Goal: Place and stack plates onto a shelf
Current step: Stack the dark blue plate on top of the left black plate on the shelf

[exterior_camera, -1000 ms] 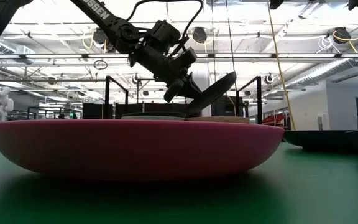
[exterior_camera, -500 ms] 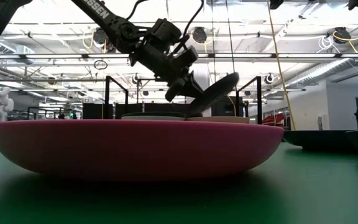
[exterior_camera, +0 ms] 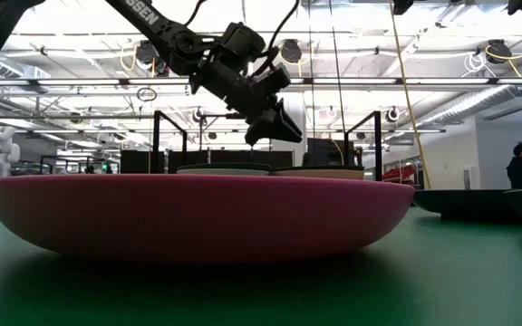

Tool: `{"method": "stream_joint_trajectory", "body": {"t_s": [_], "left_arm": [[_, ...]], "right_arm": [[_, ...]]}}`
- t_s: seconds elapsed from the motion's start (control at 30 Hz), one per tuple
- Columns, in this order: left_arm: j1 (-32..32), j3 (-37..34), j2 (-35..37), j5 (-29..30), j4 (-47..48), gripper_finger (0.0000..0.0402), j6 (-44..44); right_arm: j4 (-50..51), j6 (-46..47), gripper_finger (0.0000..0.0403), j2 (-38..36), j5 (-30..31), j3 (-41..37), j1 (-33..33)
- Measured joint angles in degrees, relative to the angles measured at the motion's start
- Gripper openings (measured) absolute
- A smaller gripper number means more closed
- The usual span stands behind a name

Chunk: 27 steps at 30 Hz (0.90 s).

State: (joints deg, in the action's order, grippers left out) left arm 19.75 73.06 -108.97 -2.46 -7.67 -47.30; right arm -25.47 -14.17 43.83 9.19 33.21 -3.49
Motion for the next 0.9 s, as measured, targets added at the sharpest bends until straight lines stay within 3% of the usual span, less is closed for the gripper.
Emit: {"method": "stream_joint_trajectory", "body": {"t_s": [0.2,0.37,0.6,0.8,0.9], "left_arm": [[-3.1,0.0,4.6,7.1,2.9,0.0113,1.8],[-7.1,-0.2,13.9,7.8,6.4,0.0113,4.6],[-15.6,-0.5,27.2,18.6,6.4,0.0113,0.8],[-18.5,-1.0,36.2,19.7,19.7,0.0113,12.3],[-19.3,-5.0,40.0,22.4,21.0,0.0113,17.3]], "right_arm": [[0.2,2.3,0.0066,0.0,2.7,0.0,0.0],[1.1,3.0,0.0066,0.2,5.7,0.0,0.1],[4.4,4.6,0.0066,1.2,5.7,0.0,0.1],[14.7,7.4,0.0066,3.0,5.6,3.0,0.1],[21.6,8.9,0.0066,4.3,5.6,5.2,0.1]]}}
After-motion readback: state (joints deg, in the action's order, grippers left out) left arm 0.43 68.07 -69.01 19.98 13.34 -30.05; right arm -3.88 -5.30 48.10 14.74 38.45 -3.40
